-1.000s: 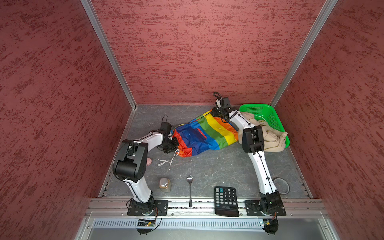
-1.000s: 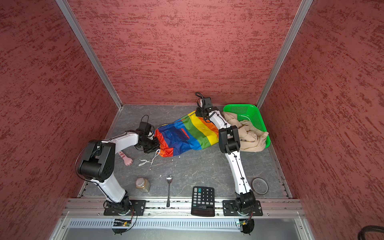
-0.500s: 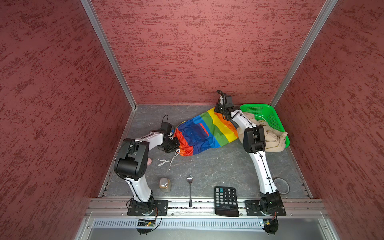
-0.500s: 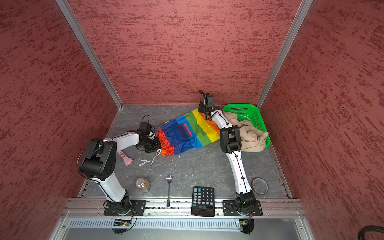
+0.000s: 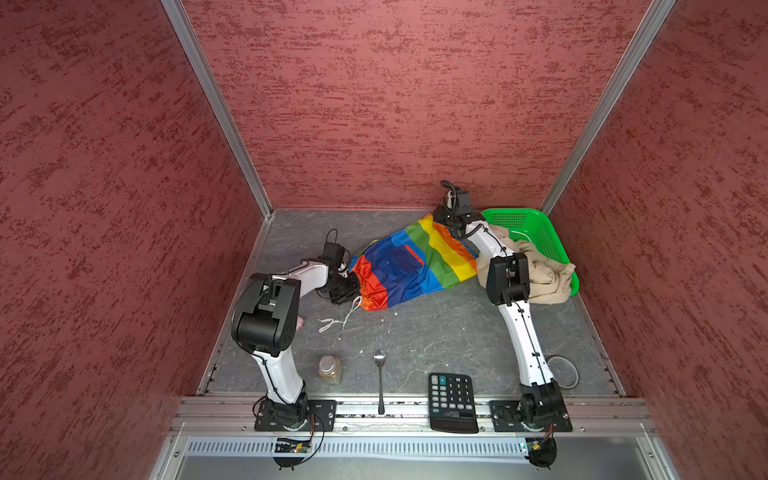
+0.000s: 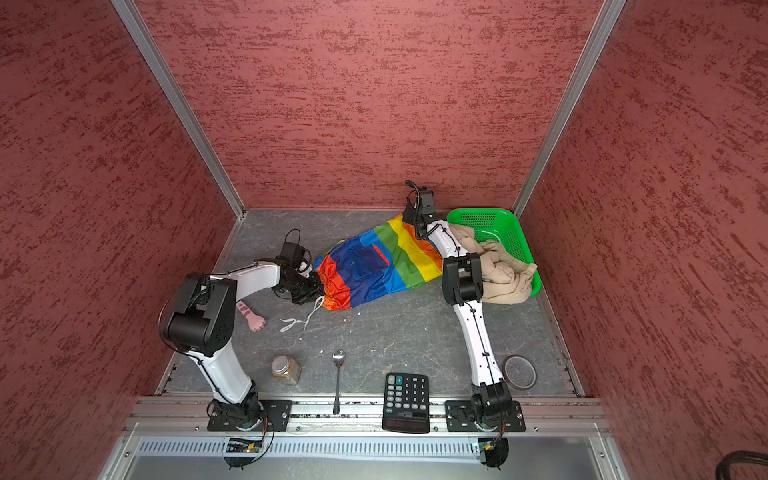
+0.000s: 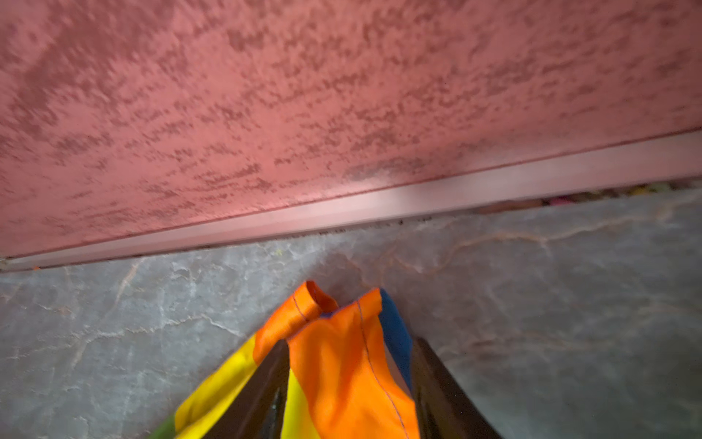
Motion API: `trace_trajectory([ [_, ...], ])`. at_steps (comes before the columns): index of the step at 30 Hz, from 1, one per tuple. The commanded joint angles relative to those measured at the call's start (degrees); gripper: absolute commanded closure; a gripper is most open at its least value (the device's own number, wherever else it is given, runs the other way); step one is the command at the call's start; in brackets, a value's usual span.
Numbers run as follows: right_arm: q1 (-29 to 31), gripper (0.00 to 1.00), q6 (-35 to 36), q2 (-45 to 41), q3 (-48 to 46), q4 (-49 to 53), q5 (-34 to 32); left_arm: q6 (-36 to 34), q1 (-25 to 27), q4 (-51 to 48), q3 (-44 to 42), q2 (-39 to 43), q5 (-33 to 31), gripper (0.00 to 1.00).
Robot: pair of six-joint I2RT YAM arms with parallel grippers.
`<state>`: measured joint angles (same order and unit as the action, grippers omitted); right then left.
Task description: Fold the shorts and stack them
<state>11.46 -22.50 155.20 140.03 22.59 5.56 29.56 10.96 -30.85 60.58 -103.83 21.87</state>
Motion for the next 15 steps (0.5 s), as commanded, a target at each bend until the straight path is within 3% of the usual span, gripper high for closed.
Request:
trace_trajectory([
  [1, 1.3, 0.43, 2.7, -11.7, -8.3, 1.2, -5.3, -0.4, -0.2, -4.7, 0.2, 0.2, -3.7, 0.89],
  [7, 6.0, 0.41, 2.3, -32.8, -39.1, -12.9, -3.9, -0.2, -2.0, -7.7, 0.5, 3.7, -4.5, 0.89],
  [9, 8.0, 0.55, 0.8, -36.3, -46.0, -15.5, -1.2, -0.3, -3.5, -9.1, 1.0, 4.3, -4.3, 0.89],
  [12, 12.3, 0.88, -0.6, -37.9, -51.7, -16.9, 1.1, -0.5, -5.6, -11.1, 2.2, 5.7, -3.8, 0.89],
  [15, 16.2, 0.99, -3.0, -37.7, -54.6, -17.3, 2.5, -0.9, -7.0, -12.7, 3.5, 7.7, -3.7, 0.89],
])
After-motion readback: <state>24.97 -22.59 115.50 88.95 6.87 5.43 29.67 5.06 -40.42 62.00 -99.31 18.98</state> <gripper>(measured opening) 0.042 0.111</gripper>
